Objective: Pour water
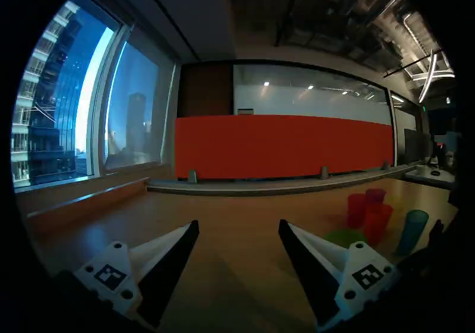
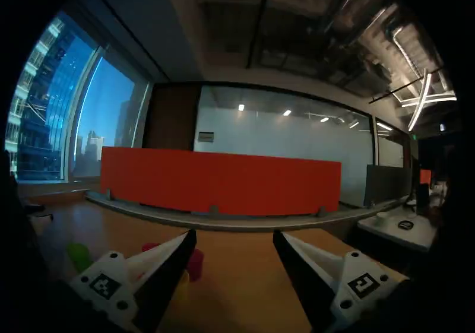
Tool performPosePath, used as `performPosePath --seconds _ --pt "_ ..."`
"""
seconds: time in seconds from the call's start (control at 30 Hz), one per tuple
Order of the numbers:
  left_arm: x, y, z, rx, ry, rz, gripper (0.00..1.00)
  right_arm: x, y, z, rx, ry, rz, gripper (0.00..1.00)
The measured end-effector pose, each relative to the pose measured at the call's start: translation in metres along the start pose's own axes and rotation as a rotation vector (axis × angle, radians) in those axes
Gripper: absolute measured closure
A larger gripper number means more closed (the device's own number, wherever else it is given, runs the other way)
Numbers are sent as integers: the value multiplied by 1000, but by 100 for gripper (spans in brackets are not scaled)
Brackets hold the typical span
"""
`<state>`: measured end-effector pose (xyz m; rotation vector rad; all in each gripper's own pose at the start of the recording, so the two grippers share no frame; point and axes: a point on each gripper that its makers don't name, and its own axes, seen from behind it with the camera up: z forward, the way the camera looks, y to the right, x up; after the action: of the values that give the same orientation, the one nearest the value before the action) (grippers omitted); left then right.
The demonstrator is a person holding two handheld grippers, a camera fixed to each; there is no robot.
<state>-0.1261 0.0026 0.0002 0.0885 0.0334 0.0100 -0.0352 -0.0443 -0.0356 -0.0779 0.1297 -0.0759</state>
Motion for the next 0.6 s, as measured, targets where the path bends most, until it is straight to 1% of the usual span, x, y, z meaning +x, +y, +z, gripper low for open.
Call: performPosePath --seconds 0.17,0.37,0.6 --pt "0 0 0 0 0 0 0 3 5 -2 10 18 -5 0" --pt "0 0 0 0 0 0 0 4 3 -2 28 51 16 0" --pt "0 1 0 0 0 0 0 -8 -1 3 44 56 39 0"
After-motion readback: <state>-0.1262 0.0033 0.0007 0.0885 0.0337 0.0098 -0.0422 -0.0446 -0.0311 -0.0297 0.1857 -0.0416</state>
